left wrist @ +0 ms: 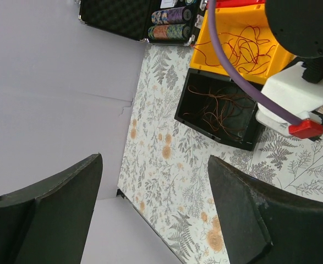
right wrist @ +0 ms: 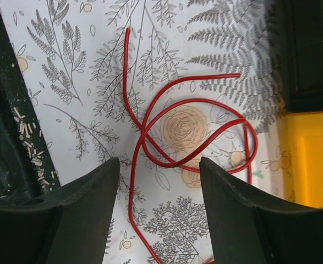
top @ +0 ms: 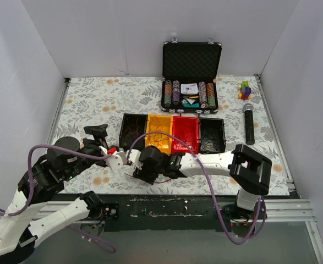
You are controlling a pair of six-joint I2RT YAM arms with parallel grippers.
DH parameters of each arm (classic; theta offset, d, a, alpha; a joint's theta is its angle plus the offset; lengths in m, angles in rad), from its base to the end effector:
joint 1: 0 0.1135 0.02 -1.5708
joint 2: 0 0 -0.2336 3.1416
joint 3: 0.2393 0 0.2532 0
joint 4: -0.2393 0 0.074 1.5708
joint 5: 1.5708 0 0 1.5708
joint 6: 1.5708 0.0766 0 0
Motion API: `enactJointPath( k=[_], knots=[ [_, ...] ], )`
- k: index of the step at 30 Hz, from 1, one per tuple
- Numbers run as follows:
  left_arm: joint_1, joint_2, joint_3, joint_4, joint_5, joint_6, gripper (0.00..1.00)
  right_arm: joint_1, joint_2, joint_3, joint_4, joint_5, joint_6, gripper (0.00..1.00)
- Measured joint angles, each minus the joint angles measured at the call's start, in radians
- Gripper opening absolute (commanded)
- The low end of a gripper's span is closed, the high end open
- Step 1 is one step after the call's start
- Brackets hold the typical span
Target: Untangle the cables
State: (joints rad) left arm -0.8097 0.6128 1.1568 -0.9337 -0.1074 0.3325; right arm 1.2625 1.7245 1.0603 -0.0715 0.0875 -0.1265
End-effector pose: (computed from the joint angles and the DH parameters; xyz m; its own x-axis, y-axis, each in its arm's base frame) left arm 0.1075 -0.1009 0.3695 -0.0350 0.5073 -0.8611 0.7014 0.6262 0.3404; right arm 0.1271 0.3771 0.1391 -0.0847 -0.6803 -0.7280 -0.9478 0.2804 -0.1517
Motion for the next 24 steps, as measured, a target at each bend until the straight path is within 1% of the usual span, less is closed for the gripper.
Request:
enactJointPath(
  k=[8,19,21,24],
  knots=[
    [0.004,0.003,0.004,0.000,-0.003,-0.015,0.78,0.000,0.006,-0.041,0.002,-0.050,0.017,0.68],
    [0.010,0.005,0.004,-0.002,0.005,-0.010,0.78,-0.010,0.063,-0.043,0.053,-0.044,0.018,0.63],
    [0.011,0.005,0.004,-0.002,0.009,-0.009,0.78,-0.019,0.066,-0.043,0.064,-0.048,0.018,0.60],
    [0.014,0.005,0.004,-0.002,0.011,-0.006,0.77,-0.032,0.076,-0.040,0.078,-0.062,0.020,0.52]
  ],
)
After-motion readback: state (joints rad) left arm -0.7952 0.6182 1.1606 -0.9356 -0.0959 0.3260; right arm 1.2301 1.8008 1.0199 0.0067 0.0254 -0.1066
